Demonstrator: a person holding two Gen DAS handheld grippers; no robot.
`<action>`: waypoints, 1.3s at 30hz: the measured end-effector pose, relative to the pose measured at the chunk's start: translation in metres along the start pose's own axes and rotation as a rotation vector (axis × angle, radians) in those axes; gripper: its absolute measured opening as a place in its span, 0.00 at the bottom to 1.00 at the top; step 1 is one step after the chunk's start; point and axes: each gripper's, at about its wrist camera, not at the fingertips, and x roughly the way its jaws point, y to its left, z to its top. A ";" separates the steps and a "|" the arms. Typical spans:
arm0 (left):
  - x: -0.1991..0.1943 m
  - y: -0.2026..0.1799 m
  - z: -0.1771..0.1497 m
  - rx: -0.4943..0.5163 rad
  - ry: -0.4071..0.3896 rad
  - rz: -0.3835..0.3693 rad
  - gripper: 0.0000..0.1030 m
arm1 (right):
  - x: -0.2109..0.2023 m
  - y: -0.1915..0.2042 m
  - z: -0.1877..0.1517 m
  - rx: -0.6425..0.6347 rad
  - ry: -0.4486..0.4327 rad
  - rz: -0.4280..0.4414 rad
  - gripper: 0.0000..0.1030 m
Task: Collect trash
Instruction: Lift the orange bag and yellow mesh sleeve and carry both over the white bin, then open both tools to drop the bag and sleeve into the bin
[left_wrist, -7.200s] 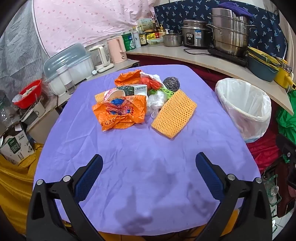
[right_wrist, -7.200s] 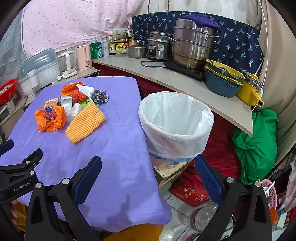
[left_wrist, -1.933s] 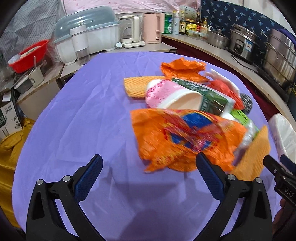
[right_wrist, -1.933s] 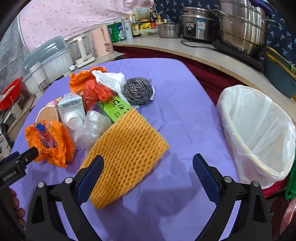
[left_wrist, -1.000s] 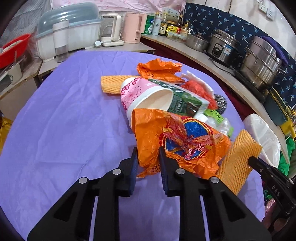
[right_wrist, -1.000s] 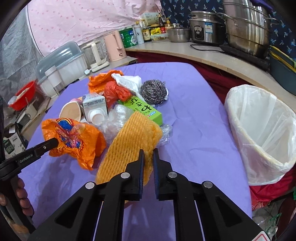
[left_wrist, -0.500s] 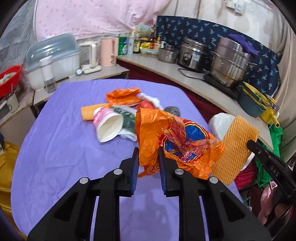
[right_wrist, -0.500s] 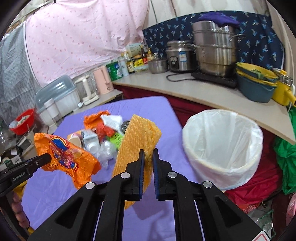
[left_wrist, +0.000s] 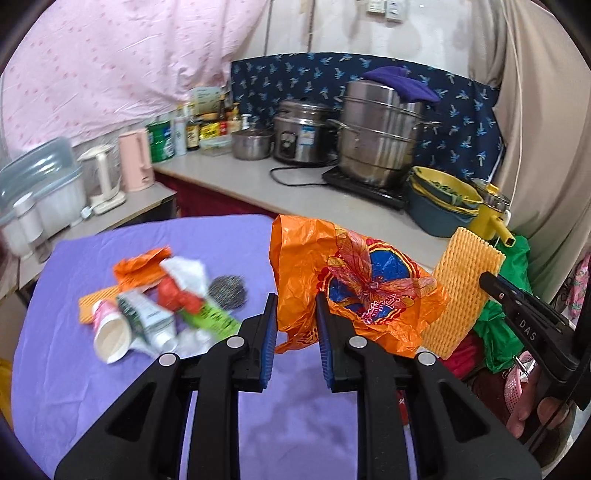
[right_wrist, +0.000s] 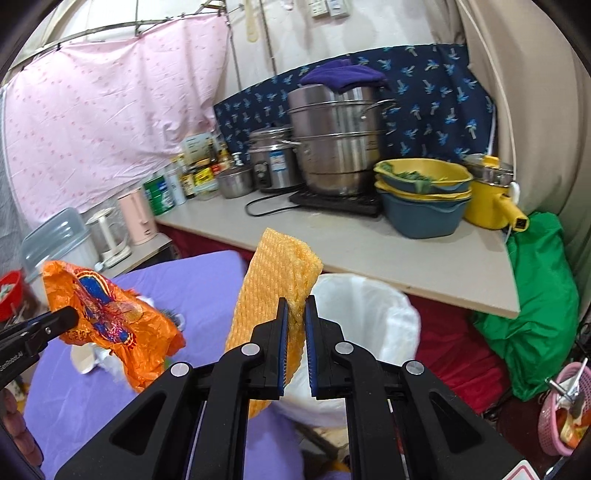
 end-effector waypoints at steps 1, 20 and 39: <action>0.009 -0.010 0.006 0.009 0.001 -0.012 0.19 | 0.003 -0.006 0.003 0.005 -0.001 -0.009 0.08; 0.145 -0.100 0.012 0.076 0.119 -0.074 0.19 | 0.102 -0.081 0.004 0.096 0.105 -0.114 0.09; 0.131 -0.088 0.020 0.048 0.059 -0.030 0.64 | 0.087 -0.058 0.017 0.072 0.034 -0.114 0.45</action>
